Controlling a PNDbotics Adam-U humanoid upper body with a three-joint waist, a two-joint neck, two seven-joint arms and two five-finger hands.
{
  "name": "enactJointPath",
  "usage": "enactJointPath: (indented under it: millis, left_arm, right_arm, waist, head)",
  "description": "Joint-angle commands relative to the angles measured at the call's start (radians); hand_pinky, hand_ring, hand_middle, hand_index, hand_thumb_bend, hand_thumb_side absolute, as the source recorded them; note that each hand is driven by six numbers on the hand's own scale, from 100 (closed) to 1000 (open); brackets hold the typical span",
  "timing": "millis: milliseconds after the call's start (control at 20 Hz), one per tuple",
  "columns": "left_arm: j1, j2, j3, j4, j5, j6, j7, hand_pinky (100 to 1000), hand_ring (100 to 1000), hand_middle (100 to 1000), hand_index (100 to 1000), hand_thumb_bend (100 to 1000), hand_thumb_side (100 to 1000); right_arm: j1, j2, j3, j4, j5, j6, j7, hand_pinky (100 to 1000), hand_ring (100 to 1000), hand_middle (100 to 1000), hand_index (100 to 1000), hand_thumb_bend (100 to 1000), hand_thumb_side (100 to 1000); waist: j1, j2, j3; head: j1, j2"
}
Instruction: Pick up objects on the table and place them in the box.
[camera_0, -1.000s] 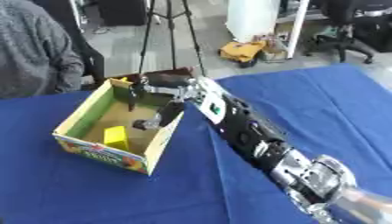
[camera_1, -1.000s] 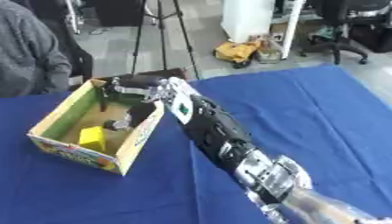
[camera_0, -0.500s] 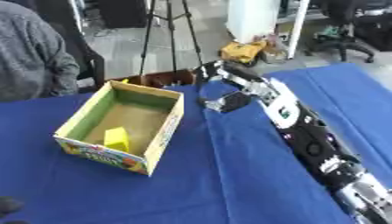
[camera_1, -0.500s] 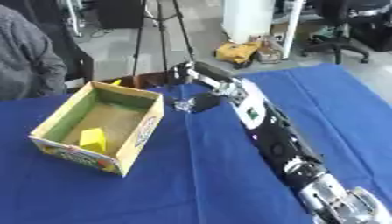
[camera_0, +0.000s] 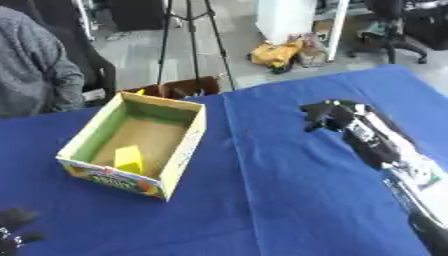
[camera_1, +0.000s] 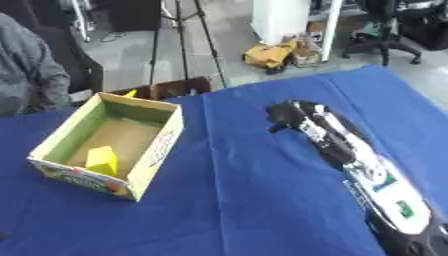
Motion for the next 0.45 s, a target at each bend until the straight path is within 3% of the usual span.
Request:
enactJointPath:
  millis: [50, 200, 450]
  left_arm:
    - [-0.01, 0.005, 0.012, -0.008, 0.006, -0.014, 0.011, 564, 717, 559, 678, 131, 1000]
    - [-0.01, 0.003, 0.013, -0.003, 0.009, -0.019, 0.015, 564, 717, 559, 678, 131, 1000]
    - [-0.009, 0.006, 0.017, 0.001, 0.01, -0.026, 0.027, 563, 714, 557, 677, 131, 1000]
  right_arm:
    - [0.016, 0.024, -0.027, -0.062, -0.032, 0.041, -0.011, 659, 854, 591, 594, 323, 728]
    - [0.032, 0.061, -0.024, -0.08, -0.038, 0.065, -0.027, 654, 844, 581, 586, 324, 719]
    - [0.047, 0.104, -0.013, -0.09, 0.025, 0.082, -0.031, 655, 846, 577, 580, 295, 723]
  waist:
    - [-0.005, -0.008, -0.004]
    - [-0.004, -0.005, -0.009]
    - [-0.001, -0.005, -0.015]
  head:
    - [0.004, 0.004]
    - [0.003, 0.0]
    - [0.006, 0.0]
